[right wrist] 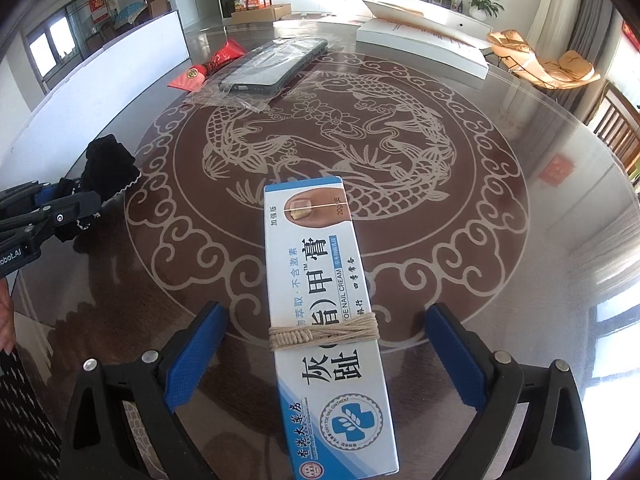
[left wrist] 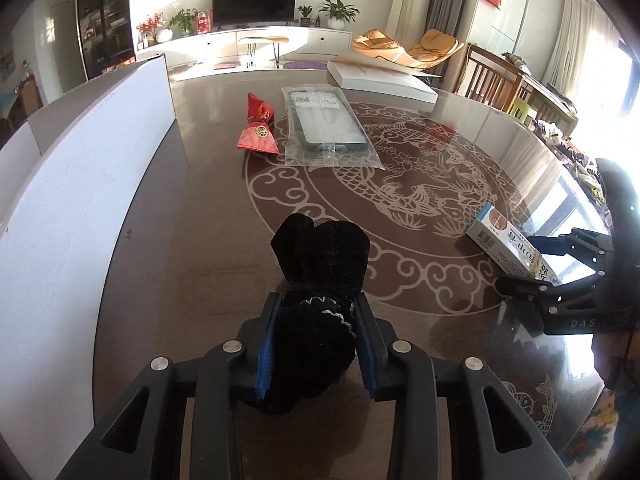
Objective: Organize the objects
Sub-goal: 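Carry the knit bag and nail cream box into the white box and open both tools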
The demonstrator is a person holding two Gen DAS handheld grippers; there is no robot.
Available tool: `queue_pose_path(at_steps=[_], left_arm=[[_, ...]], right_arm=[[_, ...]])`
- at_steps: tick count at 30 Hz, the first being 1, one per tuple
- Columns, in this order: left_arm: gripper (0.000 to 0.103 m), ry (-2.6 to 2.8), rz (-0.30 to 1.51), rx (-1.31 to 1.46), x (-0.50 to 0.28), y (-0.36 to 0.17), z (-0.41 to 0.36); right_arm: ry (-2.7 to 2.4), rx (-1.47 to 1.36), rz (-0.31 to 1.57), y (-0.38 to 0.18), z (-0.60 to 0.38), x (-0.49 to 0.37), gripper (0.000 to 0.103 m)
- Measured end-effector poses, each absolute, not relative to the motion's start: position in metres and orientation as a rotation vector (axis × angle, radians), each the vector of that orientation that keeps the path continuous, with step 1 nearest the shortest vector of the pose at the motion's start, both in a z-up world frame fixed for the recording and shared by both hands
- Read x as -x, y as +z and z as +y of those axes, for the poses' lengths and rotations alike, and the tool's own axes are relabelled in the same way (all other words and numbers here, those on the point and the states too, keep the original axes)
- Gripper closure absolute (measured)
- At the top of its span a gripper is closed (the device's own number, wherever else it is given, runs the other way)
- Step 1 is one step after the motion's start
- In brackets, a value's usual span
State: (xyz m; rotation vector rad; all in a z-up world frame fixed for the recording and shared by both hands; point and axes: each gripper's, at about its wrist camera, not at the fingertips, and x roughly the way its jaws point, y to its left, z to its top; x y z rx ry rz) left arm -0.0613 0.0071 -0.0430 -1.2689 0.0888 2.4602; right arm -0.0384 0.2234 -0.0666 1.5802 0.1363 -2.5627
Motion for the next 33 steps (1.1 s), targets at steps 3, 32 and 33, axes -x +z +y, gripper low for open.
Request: queue_pose_path(at_steps=[3, 32, 33], left_arm=[[0.069, 2.483, 0.000, 1.223, 0.048, -0.024, -0.008], [0.024, 3.060, -0.370, 1.431, 0.019, 0.025, -0.326], [0.024, 3.058, -0.380, 1.405, 0.012, 0.026, -0.322]], right_arm=[[-2.508, -1.639, 0.177, -0.061, 0.217, 0.045, 0.060], [-2.116, -1.137, -0.059, 0.045, -0.162, 0.075, 0.017], [-2.144, -1.102, -0.046, 0.043, -0.151, 0.068, 0.017]])
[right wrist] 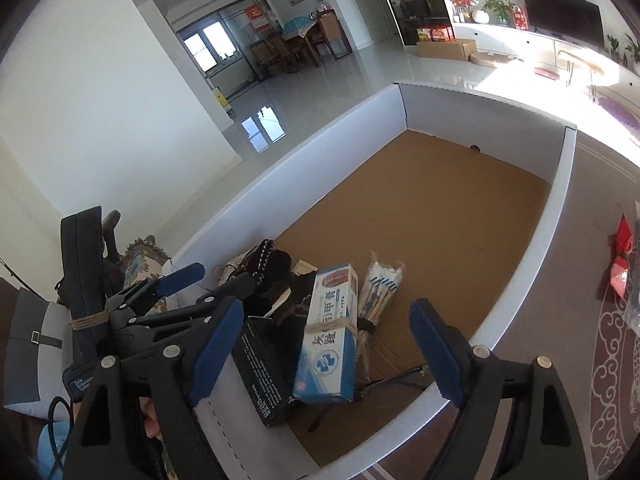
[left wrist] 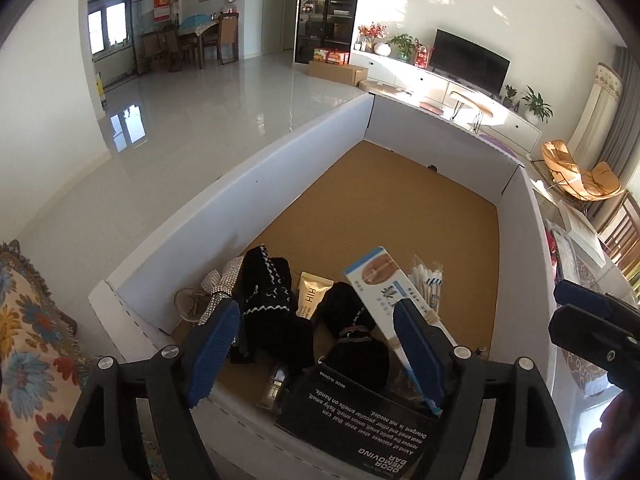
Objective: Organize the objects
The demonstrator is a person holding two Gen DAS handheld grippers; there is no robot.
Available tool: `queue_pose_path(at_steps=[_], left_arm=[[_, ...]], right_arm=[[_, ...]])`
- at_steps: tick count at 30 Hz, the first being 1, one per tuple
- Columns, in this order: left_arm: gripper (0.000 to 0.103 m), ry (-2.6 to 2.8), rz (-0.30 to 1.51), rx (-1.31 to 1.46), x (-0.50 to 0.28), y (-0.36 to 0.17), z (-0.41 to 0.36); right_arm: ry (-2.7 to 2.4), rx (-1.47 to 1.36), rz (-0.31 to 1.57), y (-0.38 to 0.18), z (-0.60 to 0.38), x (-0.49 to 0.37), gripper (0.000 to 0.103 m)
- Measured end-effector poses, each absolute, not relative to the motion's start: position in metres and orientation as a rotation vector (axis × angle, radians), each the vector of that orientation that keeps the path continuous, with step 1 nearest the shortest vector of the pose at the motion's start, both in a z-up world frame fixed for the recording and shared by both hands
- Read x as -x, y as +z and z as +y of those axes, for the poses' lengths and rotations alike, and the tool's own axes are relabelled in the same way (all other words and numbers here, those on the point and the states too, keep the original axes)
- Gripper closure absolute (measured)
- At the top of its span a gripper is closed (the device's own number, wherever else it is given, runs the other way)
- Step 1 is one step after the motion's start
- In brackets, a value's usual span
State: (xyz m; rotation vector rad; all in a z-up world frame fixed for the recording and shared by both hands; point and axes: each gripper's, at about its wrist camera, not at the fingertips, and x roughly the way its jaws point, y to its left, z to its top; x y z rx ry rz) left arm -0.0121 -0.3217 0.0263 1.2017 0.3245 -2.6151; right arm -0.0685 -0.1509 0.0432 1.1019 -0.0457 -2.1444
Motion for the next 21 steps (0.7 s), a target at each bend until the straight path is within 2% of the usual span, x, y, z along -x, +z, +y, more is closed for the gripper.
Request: queue_pose_path(at_steps=[2, 5, 7, 11, 16, 21], left_arm=[[0.024, -2.662, 0.335, -1.178, -0.001, 0.031, -0.304], [0.024, -2.821, 0.393, -1.162, -0.022, 0.042, -0.259], [0.021, -2.946, 0.406, -1.177, -0.031, 0.049, -0.215], [0.007, -3.180, 0.365, -1.295, -0.029, 0.050, -0.113], [0.006, -3.247, 0.247, -1.504, -0.012, 0.013, -0.012], [0.006, -3.132, 0.196, -1.582, 0.015, -0.027, 0.030]], right_arm=[[-2.222, -1.024, 0.000, 0.040, -0.115, 0.056, 0.017], [-2.389, -0.944, 0.096, 0.025, -0.051, 0.036, 0.000], [-2.492, -0.976, 0.159, 0.006, -0.002, 0.030, 0.000], [-2.633, -1.193, 0.240, -0.040, 0.099, 0.029, 0.000], [-2.771, -1.370, 0.116, -0.064, 0.200, 0.006, 0.000], [-2.807, -1.426, -0.068, -0.072, 0.236, -0.006, 0.000]])
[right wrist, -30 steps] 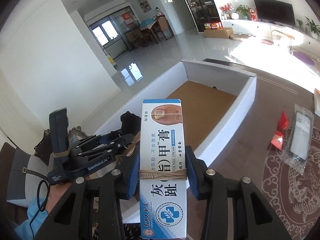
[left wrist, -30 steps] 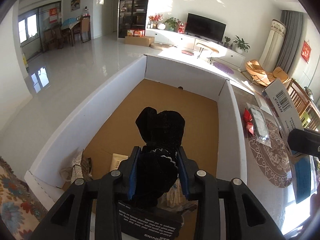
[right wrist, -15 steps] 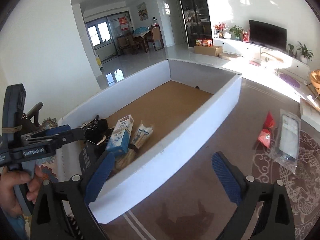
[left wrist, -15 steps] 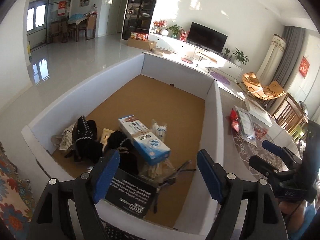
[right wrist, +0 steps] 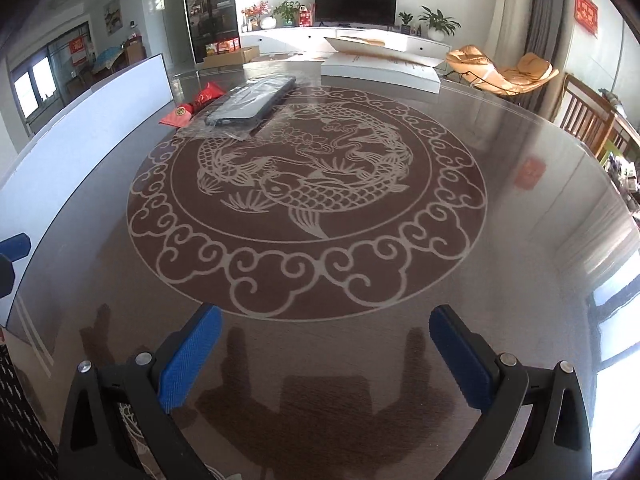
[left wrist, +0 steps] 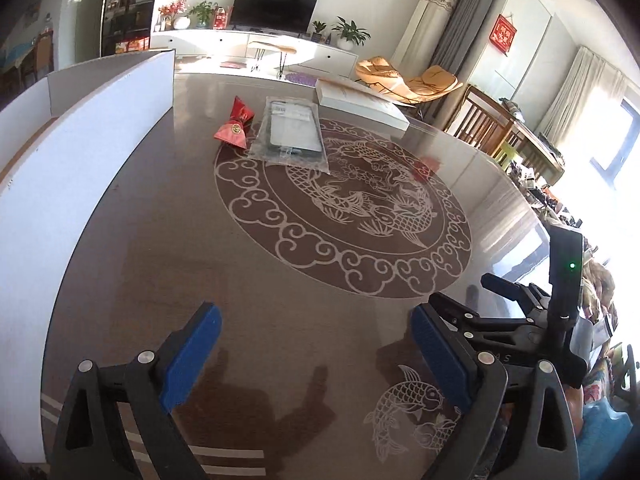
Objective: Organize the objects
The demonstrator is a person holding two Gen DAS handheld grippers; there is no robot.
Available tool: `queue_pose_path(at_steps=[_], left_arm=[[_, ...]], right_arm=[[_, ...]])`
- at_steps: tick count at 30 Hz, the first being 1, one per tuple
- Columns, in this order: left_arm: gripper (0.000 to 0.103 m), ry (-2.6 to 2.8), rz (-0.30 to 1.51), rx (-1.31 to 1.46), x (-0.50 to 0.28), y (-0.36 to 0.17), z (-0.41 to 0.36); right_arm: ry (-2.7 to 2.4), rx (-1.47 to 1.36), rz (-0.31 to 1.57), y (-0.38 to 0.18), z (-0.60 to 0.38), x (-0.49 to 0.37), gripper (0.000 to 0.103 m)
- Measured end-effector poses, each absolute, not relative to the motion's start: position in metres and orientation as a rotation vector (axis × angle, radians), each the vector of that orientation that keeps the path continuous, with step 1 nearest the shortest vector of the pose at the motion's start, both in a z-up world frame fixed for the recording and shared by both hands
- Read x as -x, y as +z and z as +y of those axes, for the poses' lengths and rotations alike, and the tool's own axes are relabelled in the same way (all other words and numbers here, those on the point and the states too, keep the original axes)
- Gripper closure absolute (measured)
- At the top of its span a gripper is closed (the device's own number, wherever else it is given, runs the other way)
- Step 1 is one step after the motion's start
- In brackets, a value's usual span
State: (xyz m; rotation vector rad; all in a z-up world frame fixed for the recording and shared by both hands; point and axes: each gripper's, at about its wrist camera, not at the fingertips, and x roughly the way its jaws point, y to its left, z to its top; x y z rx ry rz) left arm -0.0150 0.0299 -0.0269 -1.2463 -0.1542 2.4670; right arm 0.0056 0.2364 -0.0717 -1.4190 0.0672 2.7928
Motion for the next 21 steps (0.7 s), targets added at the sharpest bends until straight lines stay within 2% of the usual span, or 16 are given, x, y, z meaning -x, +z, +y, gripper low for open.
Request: queue_pose_path(at_steps=[4, 6, 14, 21], left_arm=[[0.006, 2.547, -0.074, 1.268, 0.017, -0.050, 0.035], [0.006, 2.569, -0.047, 1.297, 0.015, -0.059, 0.031], [0.007, 2.616, -0.057, 1.360, 0.021, -0.069, 0.020], [0.005, 2.641, 0.118, 1.386, 0.020, -0.076, 0.035]], right_arm=[[2.773, 1.389, 0.082, -0.072, 0.232, -0.007, 0.000], [2.736, 1.411, 0.026, -0.076, 0.227, -0.004, 0.000], [2.739, 1.411, 0.025, -0.079, 0.226, -0.001, 0.000], [2.739, 1.412, 0.025, -0.079, 0.226, -0.001, 0.000]])
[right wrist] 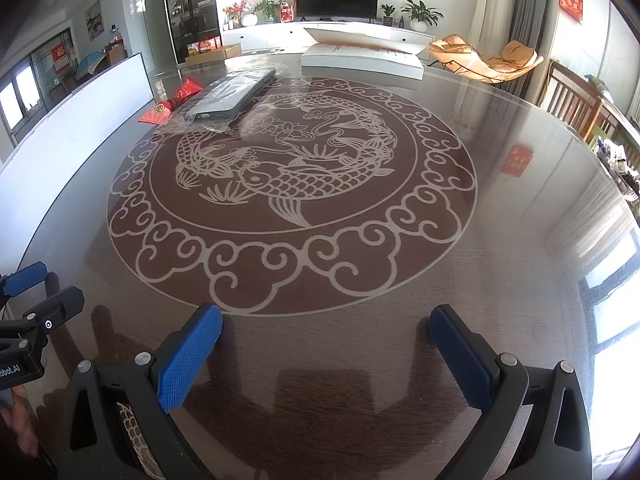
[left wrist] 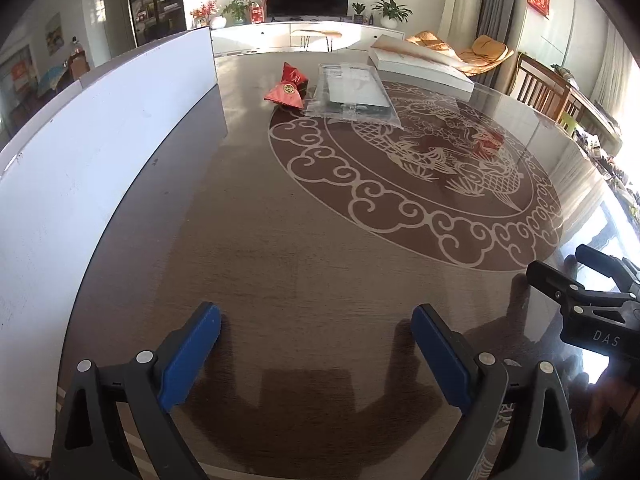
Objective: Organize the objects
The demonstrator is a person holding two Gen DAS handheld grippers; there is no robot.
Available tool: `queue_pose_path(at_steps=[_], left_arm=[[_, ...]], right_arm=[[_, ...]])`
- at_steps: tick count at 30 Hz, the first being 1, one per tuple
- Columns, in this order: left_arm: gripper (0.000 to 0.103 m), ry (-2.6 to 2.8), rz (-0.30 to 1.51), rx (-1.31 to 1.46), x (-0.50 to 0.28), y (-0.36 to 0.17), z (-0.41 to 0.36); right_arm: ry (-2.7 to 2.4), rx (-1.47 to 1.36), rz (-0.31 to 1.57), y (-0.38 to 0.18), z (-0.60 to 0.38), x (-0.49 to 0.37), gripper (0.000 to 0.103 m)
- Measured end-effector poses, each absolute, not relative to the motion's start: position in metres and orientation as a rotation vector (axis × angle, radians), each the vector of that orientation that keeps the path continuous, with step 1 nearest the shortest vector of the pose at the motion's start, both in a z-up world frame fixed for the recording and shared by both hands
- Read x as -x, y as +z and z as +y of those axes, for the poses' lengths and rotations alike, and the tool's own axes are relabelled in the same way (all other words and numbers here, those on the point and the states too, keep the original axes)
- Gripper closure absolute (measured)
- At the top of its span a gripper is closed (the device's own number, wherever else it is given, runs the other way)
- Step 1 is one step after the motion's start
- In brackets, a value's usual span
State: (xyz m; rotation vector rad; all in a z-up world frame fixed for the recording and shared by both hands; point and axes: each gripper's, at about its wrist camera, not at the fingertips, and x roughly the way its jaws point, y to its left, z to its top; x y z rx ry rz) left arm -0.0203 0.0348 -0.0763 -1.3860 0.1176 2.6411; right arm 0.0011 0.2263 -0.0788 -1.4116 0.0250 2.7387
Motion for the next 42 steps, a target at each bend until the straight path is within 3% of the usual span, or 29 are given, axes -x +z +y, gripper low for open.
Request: queue_pose_path(at_steps=[2, 33, 42], left_arm=[[0.000, 2.633, 0.133, 1.396, 0.020, -0.077, 0.037], [0.000, 2.766, 0.024, 1.453, 0.024, -0.076, 0.007], [0.000, 2.774, 0.017, 1.445, 0.025, -0.076, 0.007]], right_arm=[[2.739, 1.412, 0.025, -0.079, 0.226, -0.001, 0.000], [2.744, 1.427, 0.021, -0.079, 0.226, 0.002, 0.000], [2.874, 1.483, 0.198, -0.043, 0.205, 0.124, 0.000]])
